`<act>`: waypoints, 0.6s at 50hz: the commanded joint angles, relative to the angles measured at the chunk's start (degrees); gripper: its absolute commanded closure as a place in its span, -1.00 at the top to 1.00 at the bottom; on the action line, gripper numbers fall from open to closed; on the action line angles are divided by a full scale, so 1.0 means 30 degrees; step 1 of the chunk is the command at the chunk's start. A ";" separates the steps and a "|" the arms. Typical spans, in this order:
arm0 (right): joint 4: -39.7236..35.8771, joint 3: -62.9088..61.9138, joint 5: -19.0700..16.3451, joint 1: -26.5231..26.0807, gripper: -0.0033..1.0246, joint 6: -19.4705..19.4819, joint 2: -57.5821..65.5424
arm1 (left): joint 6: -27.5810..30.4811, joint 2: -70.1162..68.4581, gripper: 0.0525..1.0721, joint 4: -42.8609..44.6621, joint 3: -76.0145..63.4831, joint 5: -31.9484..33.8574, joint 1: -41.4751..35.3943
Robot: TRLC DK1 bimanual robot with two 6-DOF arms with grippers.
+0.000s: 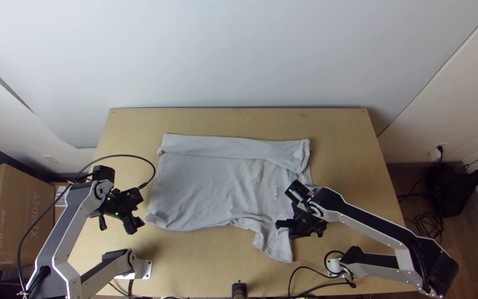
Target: Fold the t-shirt
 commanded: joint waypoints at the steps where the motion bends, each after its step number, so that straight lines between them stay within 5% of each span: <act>1: -0.0282 0.0488 0.0084 -0.0323 -0.94 -0.0336 -0.0279 | 0.0251 0.0690 0.65 0.0126 -0.0667 -0.0025 -0.0157; 10: -0.0253 0.0781 0.0084 -0.1055 -0.94 -0.0629 -0.0250 | -0.0042 0.1364 0.65 0.0595 -0.1019 0.0356 -0.0684; 19: -0.0282 0.0927 0.0084 -0.1729 -0.94 -0.0864 -0.0250 | -0.0159 0.1452 0.26 0.0888 -0.1283 0.2348 -0.1123; 23: -0.0282 0.0957 0.0084 -0.1963 -0.94 -0.0922 -0.0250 | -0.0247 0.1364 -0.06 0.1123 -0.1634 0.2934 -0.1446; 30: -0.0429 0.1015 0.0084 -0.2666 -0.94 -0.1215 -0.0309 | -0.0276 0.1276 -0.95 0.1943 -0.1927 0.3783 -0.1065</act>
